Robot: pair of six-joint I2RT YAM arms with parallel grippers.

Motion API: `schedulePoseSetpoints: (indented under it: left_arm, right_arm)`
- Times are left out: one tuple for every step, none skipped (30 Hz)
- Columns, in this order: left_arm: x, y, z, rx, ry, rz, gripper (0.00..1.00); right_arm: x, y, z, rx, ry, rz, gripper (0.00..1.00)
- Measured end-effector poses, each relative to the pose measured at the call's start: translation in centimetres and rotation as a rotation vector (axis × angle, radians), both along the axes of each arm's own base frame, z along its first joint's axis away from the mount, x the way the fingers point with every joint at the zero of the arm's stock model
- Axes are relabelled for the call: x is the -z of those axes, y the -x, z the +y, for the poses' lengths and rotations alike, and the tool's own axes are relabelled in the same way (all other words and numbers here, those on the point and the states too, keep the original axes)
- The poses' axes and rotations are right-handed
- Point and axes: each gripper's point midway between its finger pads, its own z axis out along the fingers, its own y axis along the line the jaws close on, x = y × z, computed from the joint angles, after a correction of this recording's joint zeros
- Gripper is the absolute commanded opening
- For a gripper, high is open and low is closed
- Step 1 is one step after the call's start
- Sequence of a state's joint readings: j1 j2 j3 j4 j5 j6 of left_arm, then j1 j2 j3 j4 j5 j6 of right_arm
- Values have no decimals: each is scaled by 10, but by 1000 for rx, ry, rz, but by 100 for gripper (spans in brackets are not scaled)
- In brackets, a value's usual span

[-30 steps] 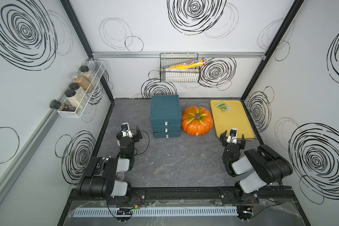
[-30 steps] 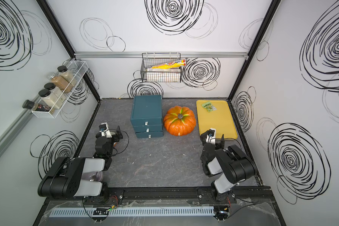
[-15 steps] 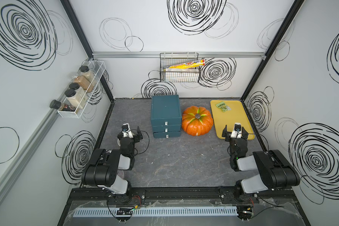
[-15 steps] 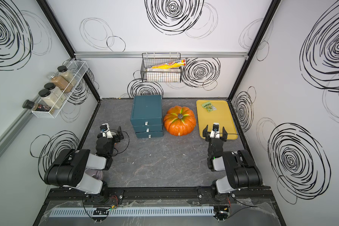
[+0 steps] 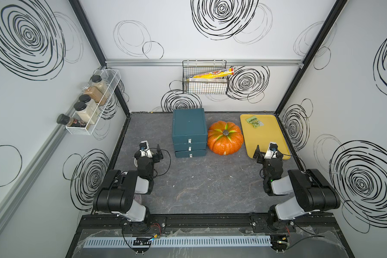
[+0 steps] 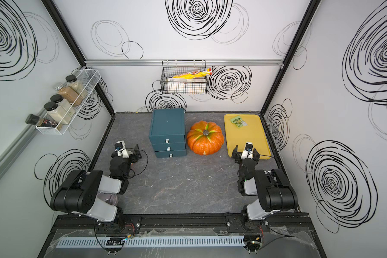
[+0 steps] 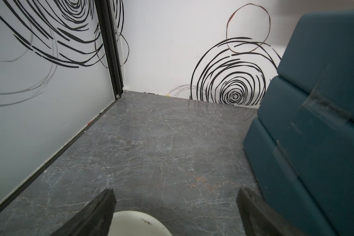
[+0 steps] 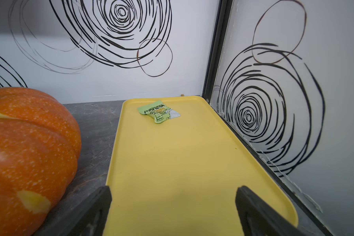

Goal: Place the plugs into the drawer by color
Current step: Reset both arms

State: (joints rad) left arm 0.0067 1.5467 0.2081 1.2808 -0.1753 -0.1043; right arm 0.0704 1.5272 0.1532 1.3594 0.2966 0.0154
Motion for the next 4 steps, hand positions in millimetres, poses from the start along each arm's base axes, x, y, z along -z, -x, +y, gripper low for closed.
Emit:
schedulePoseSetpoints:
  left_arm:
    - [0,0,0,0,0,0,99]
    - [0,0,0,0,0,0,99]
    - [0,0,0,0,0,0,99]
    - [0,0,0,0,0,0,99]
  right_arm:
    - [0,0,0,-2,0,0,100]
    - [0,-1,0,-2,0,0,100]
    - [0,-2,0,-3,-1,1,100]
    - [0,-2,0,-3,-1,3,100]
